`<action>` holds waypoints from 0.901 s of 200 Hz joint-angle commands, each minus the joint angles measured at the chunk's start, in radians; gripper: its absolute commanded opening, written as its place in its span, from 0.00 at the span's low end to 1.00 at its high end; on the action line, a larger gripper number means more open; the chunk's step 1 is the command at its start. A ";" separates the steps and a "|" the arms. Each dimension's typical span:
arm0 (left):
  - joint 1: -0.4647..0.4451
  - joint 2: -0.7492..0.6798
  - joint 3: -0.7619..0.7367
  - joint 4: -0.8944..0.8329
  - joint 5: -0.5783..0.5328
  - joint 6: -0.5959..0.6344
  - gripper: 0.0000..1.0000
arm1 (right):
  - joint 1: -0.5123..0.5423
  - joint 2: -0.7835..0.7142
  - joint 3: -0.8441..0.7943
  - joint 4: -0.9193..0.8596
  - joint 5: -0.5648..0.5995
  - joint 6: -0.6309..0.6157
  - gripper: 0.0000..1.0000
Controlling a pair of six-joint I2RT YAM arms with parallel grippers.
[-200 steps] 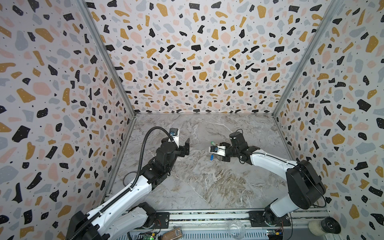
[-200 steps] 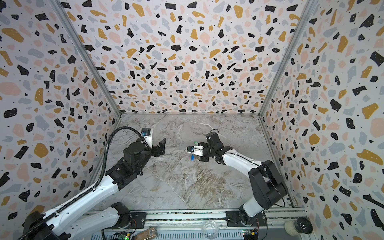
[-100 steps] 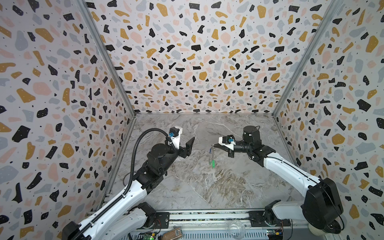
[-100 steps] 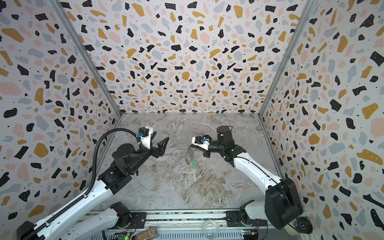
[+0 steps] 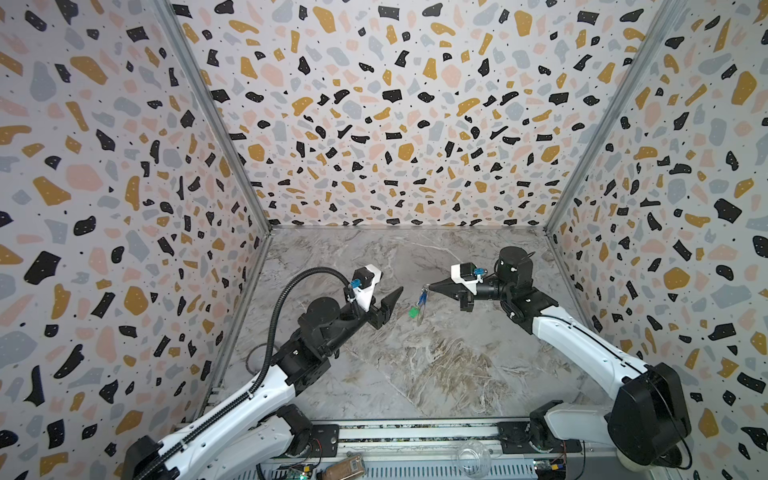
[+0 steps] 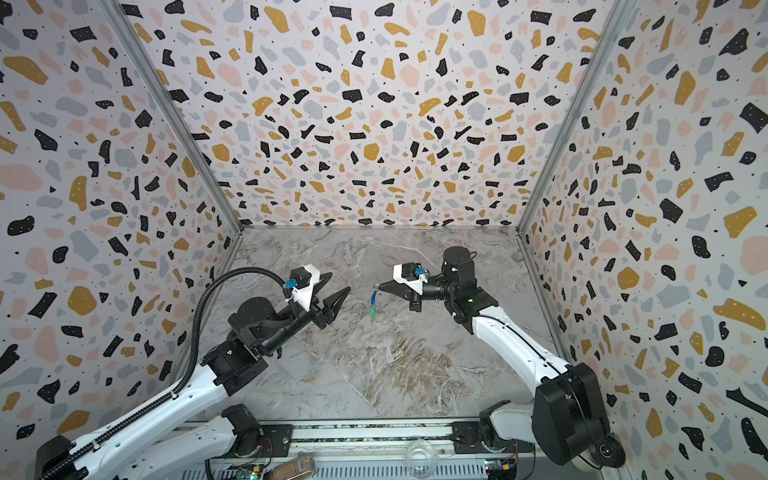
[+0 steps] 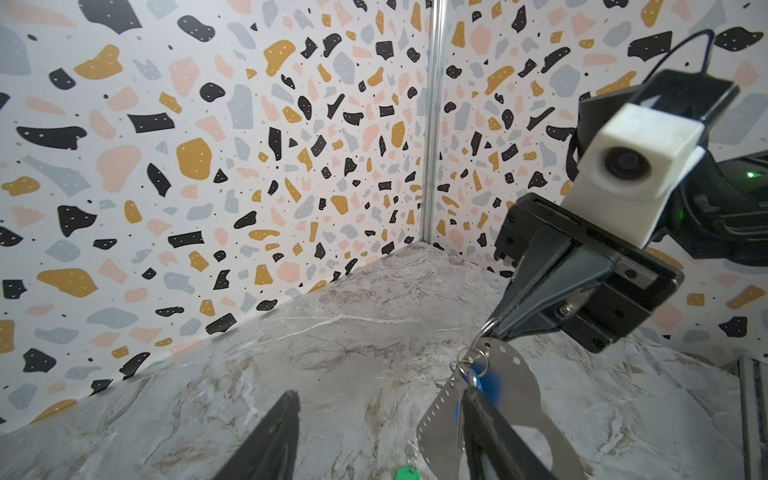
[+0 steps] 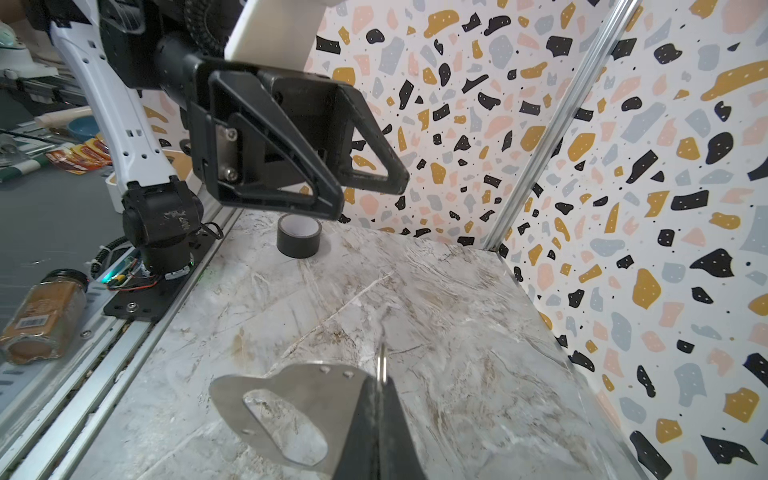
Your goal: Remove the keys from the keyring
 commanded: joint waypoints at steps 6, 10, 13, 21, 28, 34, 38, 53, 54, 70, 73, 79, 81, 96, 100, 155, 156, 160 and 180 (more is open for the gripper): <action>-0.019 0.006 0.000 0.079 0.025 0.039 0.56 | -0.006 -0.029 0.001 0.104 -0.092 0.090 0.00; -0.019 0.008 0.000 0.079 0.026 0.042 0.55 | -0.006 -0.028 0.000 0.113 -0.094 0.096 0.00; -0.022 0.008 0.001 0.078 0.027 0.045 0.54 | -0.006 -0.028 -0.002 0.117 -0.098 0.100 0.00; -0.025 0.012 0.005 0.070 0.034 0.055 0.53 | -0.006 -0.027 -0.004 0.129 -0.105 0.110 0.00; -0.029 0.016 0.014 0.059 0.037 0.067 0.51 | -0.006 -0.027 -0.008 0.137 -0.111 0.117 0.00; -0.034 0.021 0.019 0.049 0.038 0.074 0.49 | -0.006 -0.025 -0.010 0.143 -0.115 0.122 0.00; -0.036 0.024 0.025 0.043 0.040 0.082 0.48 | -0.006 -0.024 -0.011 0.147 -0.118 0.125 0.00; -0.045 0.036 0.039 0.026 0.042 0.100 0.43 | -0.005 -0.020 -0.011 0.153 -0.127 0.134 0.00; -0.046 0.036 0.040 0.026 0.042 0.101 0.43 | -0.005 -0.020 -0.012 0.153 -0.128 0.135 0.00; -0.057 0.047 0.045 0.029 0.050 0.111 0.42 | -0.004 -0.020 -0.014 0.154 -0.130 0.138 0.00; -0.057 0.049 0.046 0.030 0.050 0.113 0.42 | -0.003 -0.020 -0.015 0.155 -0.130 0.139 0.00; -0.062 0.052 0.049 0.031 0.054 0.115 0.42 | -0.002 -0.021 -0.017 0.156 -0.128 0.139 0.00; -0.064 0.053 0.049 0.032 0.055 0.115 0.42 | -0.003 -0.020 -0.018 0.157 -0.128 0.139 0.00; -0.077 0.061 0.058 0.028 0.057 0.125 0.41 | 0.001 -0.022 -0.017 0.158 -0.124 0.137 0.00; -0.080 0.064 0.060 0.026 0.057 0.130 0.41 | 0.002 -0.023 -0.018 0.156 -0.125 0.135 0.00; -0.105 0.078 0.079 0.004 0.045 0.160 0.38 | 0.014 -0.026 -0.017 0.143 -0.108 0.116 0.00; -0.104 0.079 0.079 0.005 0.044 0.160 0.38 | 0.014 -0.027 -0.018 0.143 -0.108 0.115 0.00; -0.106 0.080 0.080 0.004 0.041 0.159 0.38 | 0.014 -0.028 -0.017 0.142 -0.108 0.115 0.00; -0.110 0.081 0.077 0.012 0.033 0.156 0.37 | 0.023 -0.034 -0.020 0.142 -0.111 0.113 0.00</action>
